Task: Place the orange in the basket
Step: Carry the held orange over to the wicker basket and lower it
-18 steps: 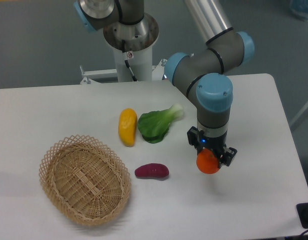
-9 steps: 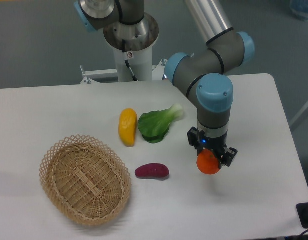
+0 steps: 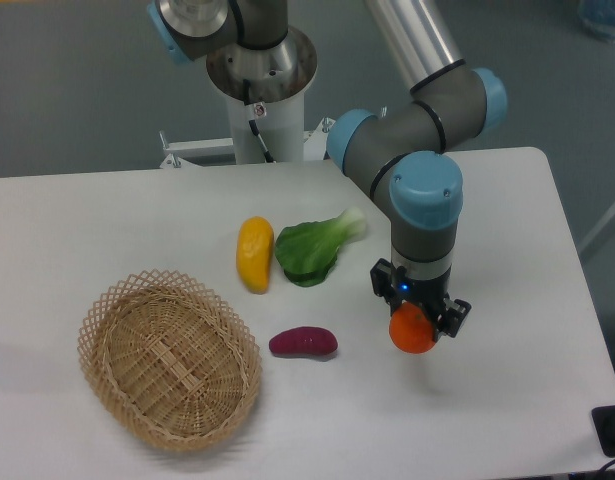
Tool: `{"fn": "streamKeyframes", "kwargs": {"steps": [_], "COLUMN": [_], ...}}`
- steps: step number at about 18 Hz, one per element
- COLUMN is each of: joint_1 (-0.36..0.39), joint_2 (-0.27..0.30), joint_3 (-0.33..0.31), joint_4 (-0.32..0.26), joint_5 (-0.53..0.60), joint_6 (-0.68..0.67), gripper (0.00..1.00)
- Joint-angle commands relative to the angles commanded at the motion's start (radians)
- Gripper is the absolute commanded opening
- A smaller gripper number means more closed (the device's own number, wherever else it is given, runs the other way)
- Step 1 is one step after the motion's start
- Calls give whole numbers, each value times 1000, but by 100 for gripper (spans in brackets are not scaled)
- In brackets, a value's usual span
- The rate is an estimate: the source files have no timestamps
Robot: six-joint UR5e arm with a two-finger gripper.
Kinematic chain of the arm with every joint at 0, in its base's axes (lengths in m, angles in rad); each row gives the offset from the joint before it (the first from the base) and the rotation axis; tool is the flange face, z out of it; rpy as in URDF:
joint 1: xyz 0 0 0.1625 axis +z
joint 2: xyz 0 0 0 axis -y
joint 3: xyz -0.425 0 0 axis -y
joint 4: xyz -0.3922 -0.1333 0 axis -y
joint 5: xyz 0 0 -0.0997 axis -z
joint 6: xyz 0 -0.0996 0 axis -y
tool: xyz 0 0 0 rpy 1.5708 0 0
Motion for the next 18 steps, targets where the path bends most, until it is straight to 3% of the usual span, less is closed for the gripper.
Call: {"fn": "streamKeyframes", "kwargs": {"steps": [3, 6, 18], "joint_1": [-37, -80, -190], "joint_2": [3, 9, 6], "joint_3": [2, 2, -9], "joint_4": [0, 14, 15], "joint_5": [0, -35, -43], "joint_6": [-12, -132, -262], "gripper": [64, 64, 64]}}
